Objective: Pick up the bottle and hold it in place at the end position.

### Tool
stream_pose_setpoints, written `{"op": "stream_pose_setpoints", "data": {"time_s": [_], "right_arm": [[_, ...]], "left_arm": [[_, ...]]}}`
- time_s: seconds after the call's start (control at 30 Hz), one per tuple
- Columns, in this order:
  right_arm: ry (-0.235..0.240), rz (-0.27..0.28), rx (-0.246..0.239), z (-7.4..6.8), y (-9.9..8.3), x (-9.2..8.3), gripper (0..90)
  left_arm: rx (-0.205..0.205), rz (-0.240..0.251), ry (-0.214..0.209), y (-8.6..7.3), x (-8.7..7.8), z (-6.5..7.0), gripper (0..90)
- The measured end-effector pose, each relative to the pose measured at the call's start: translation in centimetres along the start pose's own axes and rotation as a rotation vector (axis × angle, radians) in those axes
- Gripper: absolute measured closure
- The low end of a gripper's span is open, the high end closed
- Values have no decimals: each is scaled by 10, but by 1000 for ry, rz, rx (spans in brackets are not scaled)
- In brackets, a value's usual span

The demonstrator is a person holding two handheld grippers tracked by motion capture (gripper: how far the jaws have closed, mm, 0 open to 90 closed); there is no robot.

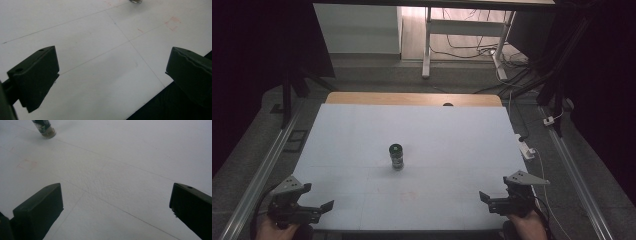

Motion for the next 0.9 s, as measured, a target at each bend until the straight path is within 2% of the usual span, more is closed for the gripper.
{"op": "stream_pose_setpoints", "data": {"time_s": [0.03,0.17,0.33,0.63,0.9], "right_arm": [[-3,3,21,2,0,0,0],[3,-3,48,3,0,0,0],[12,-15,48,4,-1,1,0],[24,-33,47,3,-2,3,0],[33,-33,49,3,-2,3,0]], "left_arm": [[0,-2,-3,0,0,0,0],[12,-10,-11,0,1,2,0],[23,-20,-20,0,2,3,0],[12,-24,-30,0,3,2,0],[8,-51,-36,-1,5,3,0]]}}
Point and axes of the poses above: each handheld gripper's, and its own axes: x roughly forward along the jaws, y roughly out of its top, z roughly to its right, the point moved 5 cm from there along x, roughly forward along the jaws, and after that the axes turned 15 degrees about z, right-handed, at the moved point
